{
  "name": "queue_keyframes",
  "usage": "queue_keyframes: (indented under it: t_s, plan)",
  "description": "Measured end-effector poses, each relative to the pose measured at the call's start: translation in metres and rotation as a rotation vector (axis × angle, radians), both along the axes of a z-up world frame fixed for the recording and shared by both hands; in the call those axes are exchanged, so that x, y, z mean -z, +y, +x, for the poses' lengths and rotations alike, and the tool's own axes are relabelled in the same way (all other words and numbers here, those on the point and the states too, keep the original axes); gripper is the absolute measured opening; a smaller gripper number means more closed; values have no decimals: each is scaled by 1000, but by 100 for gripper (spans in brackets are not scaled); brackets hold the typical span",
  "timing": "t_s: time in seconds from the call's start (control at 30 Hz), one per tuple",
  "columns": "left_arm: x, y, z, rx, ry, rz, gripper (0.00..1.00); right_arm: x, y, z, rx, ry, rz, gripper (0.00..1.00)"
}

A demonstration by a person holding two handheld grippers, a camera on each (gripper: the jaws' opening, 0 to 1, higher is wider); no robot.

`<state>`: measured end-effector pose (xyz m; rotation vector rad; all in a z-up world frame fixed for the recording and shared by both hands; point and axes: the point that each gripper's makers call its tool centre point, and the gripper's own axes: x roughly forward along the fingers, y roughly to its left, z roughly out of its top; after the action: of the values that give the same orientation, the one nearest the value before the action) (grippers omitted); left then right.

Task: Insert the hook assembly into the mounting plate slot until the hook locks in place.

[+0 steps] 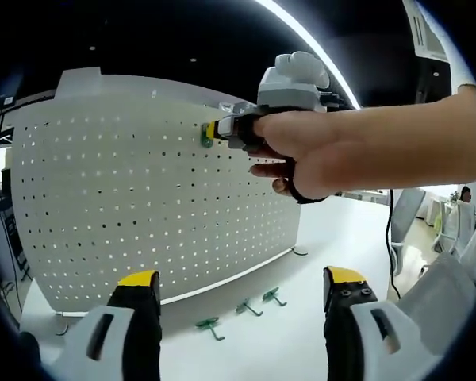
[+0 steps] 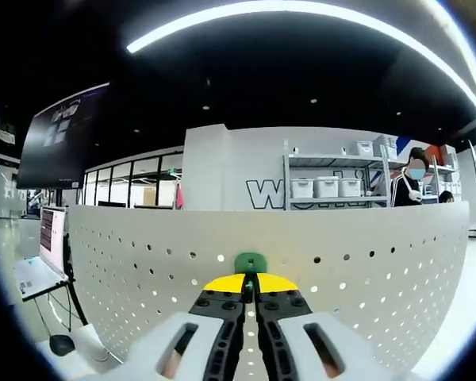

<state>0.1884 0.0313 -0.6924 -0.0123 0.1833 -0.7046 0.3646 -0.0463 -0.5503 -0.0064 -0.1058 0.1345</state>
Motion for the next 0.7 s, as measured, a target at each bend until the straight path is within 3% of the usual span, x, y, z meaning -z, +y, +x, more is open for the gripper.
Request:
queue_keyframes:
  t_s: [0.23,0.7]
  plan:
    - [0,0,0,-6,-2,-9,86,2,0,0,34,5,2,2]
    - [2,2,0,-9,3,-2,86,2,-1,-1,14,13,48,3]
